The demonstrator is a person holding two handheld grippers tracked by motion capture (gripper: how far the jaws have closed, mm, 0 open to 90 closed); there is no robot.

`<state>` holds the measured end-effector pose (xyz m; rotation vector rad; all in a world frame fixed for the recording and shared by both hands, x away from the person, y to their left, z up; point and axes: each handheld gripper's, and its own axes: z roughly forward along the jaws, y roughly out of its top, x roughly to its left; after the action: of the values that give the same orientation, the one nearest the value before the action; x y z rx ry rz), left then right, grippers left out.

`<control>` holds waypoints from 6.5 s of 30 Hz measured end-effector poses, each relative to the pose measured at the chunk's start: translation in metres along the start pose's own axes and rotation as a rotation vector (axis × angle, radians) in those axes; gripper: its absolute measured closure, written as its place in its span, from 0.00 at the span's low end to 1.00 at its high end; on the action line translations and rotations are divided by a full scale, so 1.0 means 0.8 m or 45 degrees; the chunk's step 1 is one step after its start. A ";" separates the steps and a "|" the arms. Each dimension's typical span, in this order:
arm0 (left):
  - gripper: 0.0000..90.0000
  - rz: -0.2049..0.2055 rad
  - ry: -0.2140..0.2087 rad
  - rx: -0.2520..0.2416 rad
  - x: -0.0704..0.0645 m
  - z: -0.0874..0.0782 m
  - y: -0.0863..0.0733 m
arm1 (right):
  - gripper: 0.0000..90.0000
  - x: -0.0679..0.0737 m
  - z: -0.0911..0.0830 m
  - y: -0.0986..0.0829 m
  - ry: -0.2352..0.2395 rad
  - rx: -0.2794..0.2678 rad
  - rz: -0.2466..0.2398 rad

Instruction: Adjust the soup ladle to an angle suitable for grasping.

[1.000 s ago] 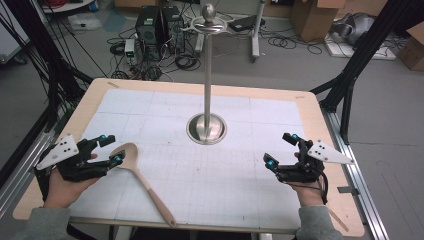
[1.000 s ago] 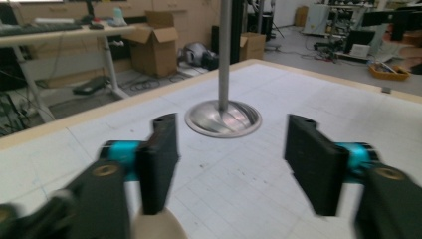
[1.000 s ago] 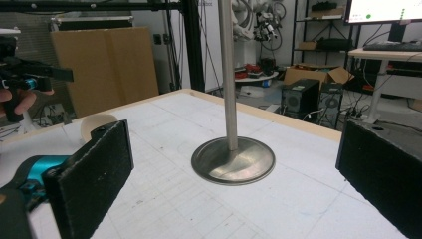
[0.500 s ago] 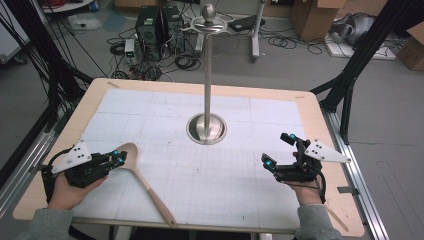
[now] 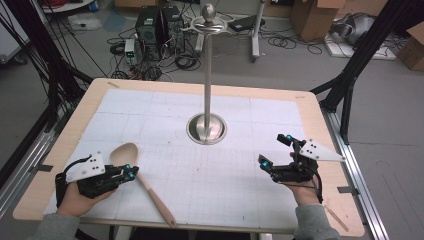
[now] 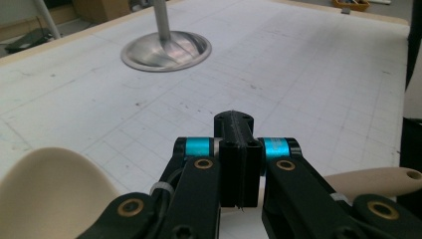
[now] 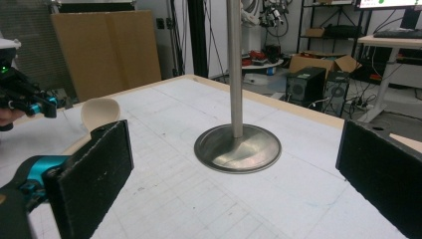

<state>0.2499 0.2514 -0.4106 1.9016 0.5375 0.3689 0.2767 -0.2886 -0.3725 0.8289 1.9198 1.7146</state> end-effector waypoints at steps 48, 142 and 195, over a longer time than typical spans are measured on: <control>1.00 0.129 -0.326 0.297 -0.069 0.046 -0.041 | 0.00 -0.001 0.008 -0.007 0.044 0.044 0.010; 1.00 -0.029 0.220 0.304 0.021 0.073 -0.009 | 0.00 0.004 -0.010 -0.018 0.026 0.100 0.009; 1.00 -0.014 0.414 0.474 0.016 0.049 -0.026 | 0.00 -0.003 -0.003 -0.021 0.090 0.095 0.068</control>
<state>0.2760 0.2345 -0.4444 2.2073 0.8805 0.6106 0.2743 -0.2930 -0.3891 0.8649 2.0368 1.7338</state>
